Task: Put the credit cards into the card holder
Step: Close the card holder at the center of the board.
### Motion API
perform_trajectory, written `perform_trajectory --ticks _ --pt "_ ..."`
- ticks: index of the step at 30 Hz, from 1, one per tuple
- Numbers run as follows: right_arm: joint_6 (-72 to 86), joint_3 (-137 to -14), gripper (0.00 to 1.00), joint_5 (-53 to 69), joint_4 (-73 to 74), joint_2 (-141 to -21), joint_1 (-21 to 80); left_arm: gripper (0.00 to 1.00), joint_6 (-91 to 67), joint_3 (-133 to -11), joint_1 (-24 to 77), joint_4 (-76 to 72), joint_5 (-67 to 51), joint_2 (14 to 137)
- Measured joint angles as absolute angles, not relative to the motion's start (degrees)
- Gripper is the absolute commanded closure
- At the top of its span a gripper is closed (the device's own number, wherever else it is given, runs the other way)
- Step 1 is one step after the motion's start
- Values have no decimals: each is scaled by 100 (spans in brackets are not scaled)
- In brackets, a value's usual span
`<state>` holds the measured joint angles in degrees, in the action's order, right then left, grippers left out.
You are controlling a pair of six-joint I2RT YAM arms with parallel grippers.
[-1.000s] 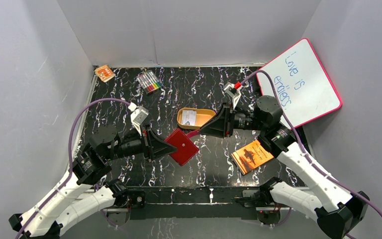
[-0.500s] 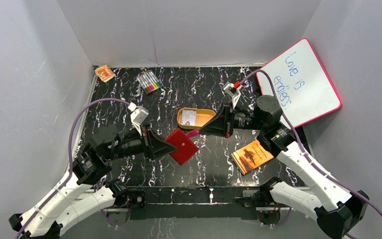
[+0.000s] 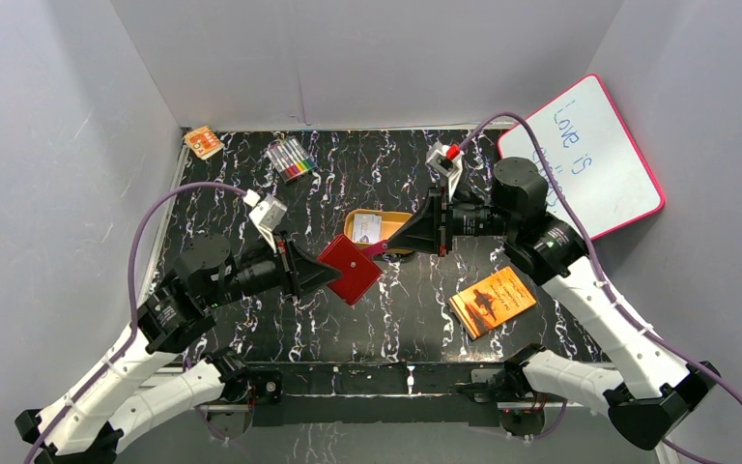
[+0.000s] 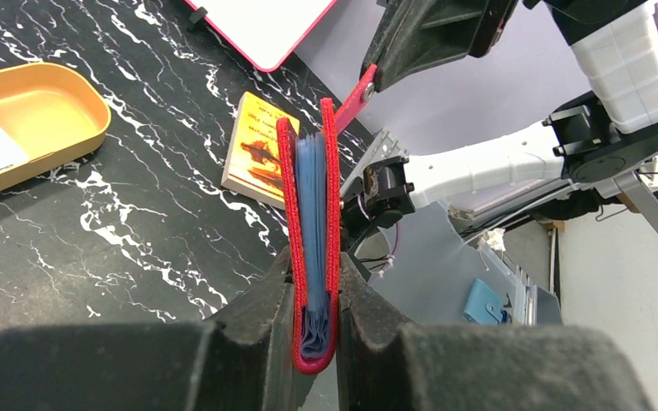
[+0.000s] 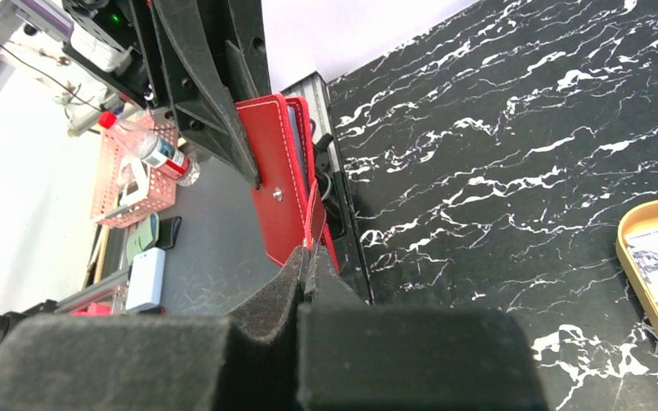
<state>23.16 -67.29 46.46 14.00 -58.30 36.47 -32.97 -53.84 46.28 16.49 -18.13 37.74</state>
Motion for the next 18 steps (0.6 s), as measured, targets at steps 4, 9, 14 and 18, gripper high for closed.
perform_trajectory --ticks 4,9,14,18 --pt "1977 -6917 100 4668 1721 -5977 3647 100 -3310 -5542 4630 1809 -1684 3986" --pt "1865 -6969 100 4668 1798 -6095 3697 100 -3367 -5736 4628 1951 -1485 4305" --pt "1868 -6969 100 4598 1785 -6233 3791 100 -3520 -5881 4630 2093 -1227 4517" --pt "1890 -6956 100 4418 1715 -6287 3887 100 -3693 -5935 4628 2106 -1109 4630"
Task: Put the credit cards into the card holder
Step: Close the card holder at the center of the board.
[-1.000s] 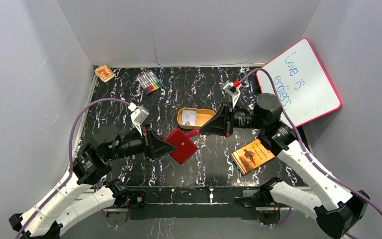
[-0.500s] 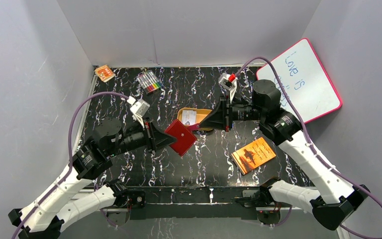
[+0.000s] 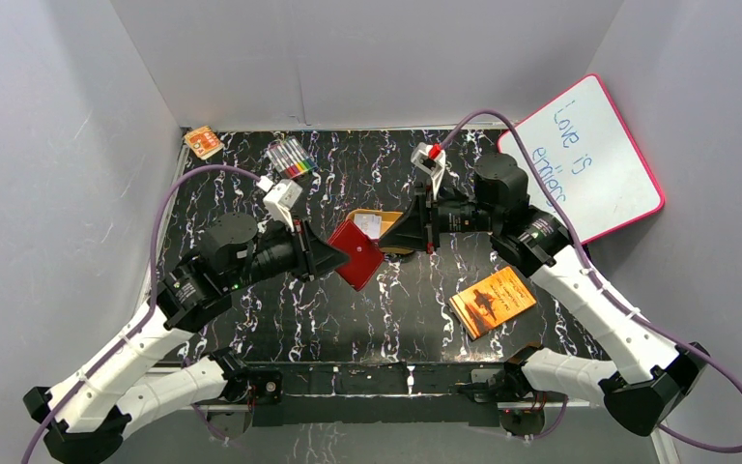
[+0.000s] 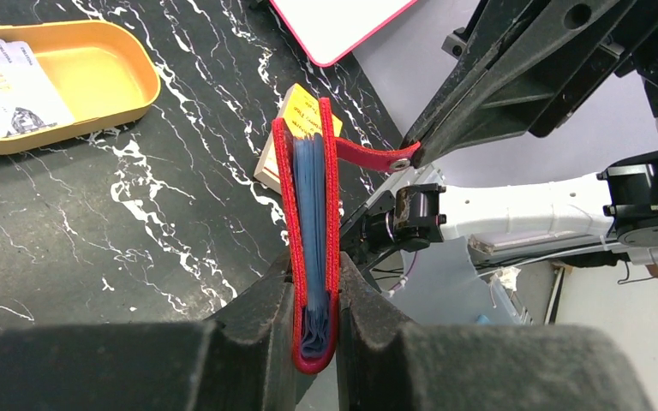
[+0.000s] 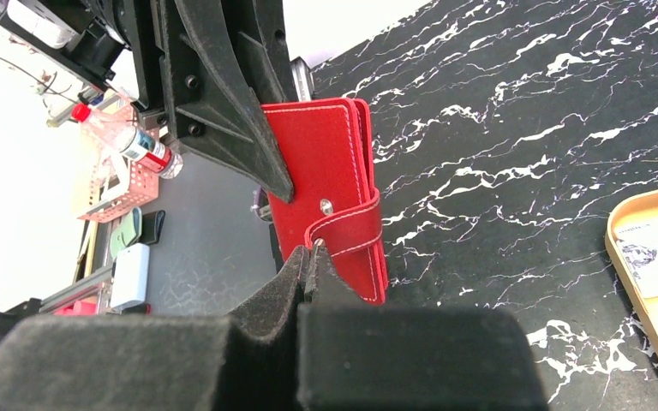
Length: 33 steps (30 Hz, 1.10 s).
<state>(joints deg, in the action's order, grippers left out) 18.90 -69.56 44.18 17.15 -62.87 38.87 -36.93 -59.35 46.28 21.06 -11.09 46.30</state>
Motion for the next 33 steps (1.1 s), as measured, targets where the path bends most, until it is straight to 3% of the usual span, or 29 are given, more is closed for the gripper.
perform_trajectory --ticks 33 --pt "2078 -6665 100 3441 1326 -6554 4410 100 -4115 -5942 4622 2062 -1109 4936"
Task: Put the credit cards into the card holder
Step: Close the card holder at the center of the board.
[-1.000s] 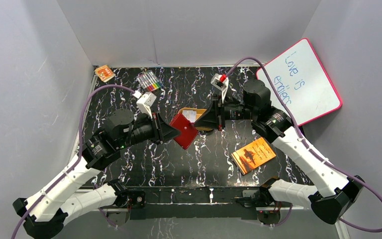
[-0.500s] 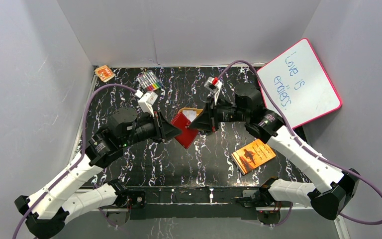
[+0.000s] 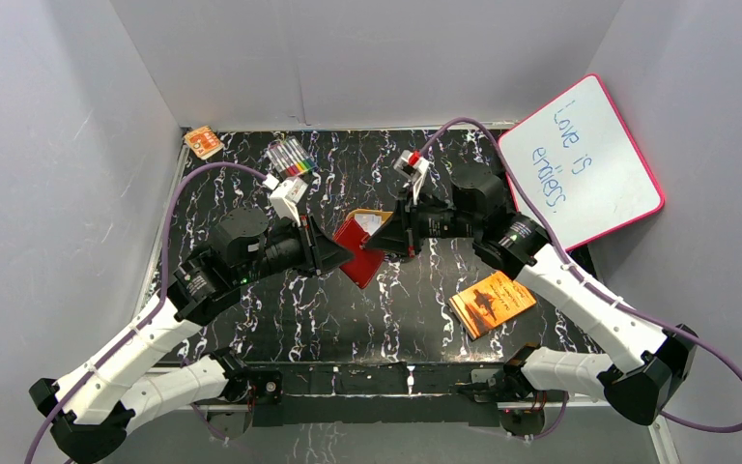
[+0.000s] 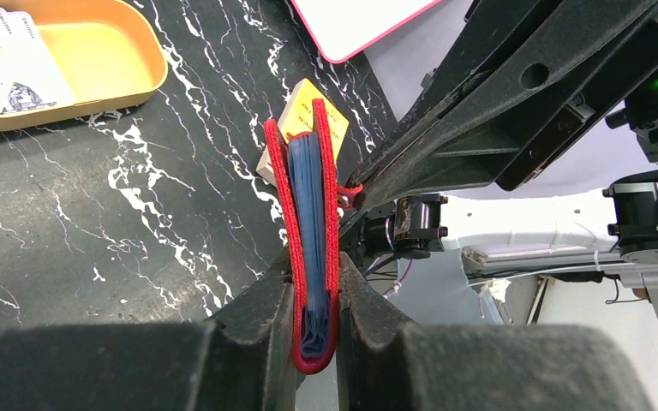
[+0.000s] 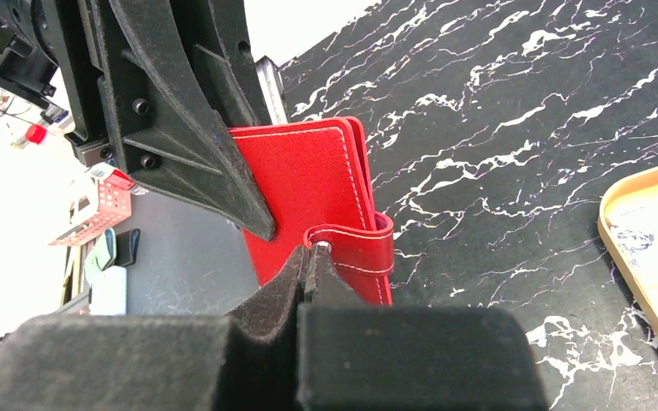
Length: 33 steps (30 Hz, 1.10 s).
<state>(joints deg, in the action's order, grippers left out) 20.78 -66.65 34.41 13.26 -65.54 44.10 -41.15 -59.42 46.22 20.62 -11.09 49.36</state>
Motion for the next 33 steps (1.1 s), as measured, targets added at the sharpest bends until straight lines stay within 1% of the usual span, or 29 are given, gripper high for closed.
perform_trajectory --ticks 21,33 --pt "1907 -6665 100 3186 1420 -6698 4650 100 -4128 -5942 4584 2246 -1098 4943" --pt "1907 -6698 100 3035 1667 -6777 4742 100 -4145 -5933 4491 2303 -1420 5070"
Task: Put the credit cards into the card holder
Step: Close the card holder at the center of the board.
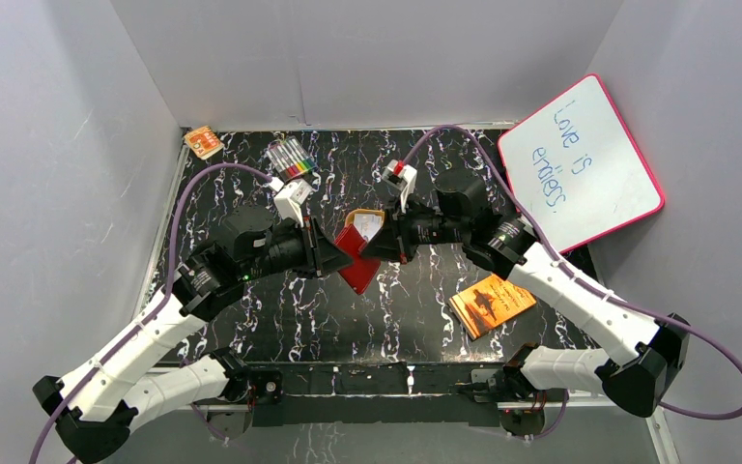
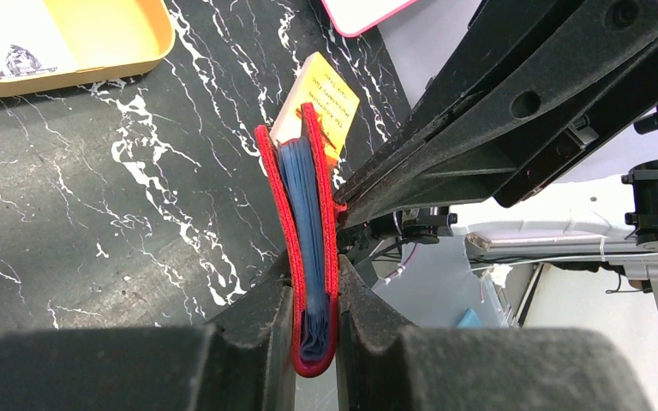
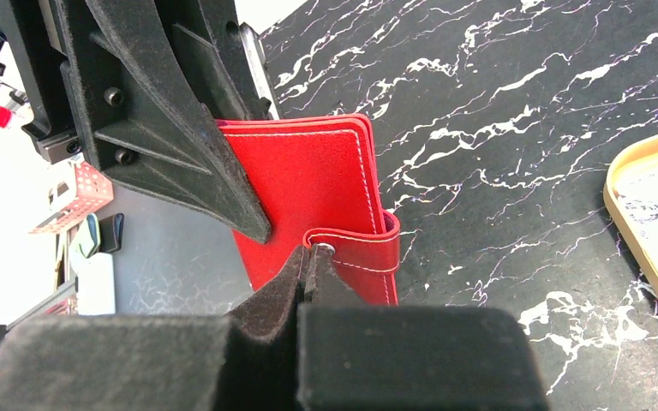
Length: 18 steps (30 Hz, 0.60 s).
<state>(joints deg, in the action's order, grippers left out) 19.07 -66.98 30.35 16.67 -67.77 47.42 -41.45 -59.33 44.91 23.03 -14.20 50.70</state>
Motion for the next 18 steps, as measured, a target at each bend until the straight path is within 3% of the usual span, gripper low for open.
perform_trajectory --ticks 18 --pt "1909 -6796 100 3009 1892 -6932 4845 100 -4117 -5854 4429 2300 -1645 5070"
